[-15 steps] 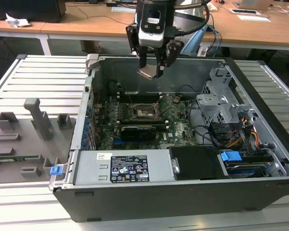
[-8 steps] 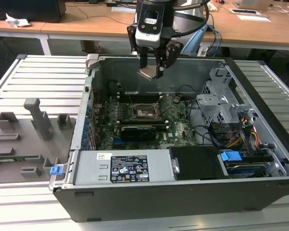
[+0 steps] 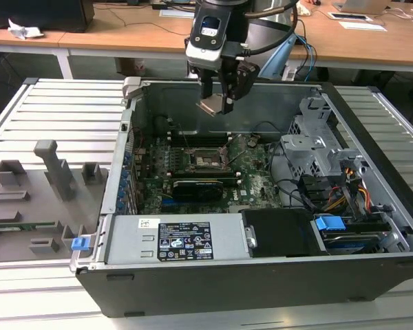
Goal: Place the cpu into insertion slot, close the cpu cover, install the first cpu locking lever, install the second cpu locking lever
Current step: 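Place the cpu into insertion slot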
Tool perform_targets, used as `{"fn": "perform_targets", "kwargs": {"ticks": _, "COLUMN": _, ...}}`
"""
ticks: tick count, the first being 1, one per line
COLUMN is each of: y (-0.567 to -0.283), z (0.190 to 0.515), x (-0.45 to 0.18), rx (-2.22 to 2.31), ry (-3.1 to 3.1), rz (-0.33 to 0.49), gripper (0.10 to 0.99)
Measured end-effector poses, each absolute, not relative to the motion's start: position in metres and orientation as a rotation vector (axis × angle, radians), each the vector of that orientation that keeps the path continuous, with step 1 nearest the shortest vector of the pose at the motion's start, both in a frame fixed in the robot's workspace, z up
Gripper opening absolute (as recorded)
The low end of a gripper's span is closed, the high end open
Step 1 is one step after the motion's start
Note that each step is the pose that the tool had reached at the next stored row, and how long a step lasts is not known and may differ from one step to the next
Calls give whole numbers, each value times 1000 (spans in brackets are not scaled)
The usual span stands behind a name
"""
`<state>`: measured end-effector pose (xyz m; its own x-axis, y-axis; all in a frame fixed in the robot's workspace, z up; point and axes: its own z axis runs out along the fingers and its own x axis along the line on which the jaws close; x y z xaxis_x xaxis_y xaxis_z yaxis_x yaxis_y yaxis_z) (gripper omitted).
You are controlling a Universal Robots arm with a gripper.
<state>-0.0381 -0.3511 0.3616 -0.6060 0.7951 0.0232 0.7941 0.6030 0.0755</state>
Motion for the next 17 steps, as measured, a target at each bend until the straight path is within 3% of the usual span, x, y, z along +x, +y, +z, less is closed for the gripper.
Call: {"fn": "perform_targets", "kwargs": {"ticks": 17, "y": -351, "z": 349, "x": -38, "rx": 1529, "ry": 2726, "rz": 117, "gripper": 541}}
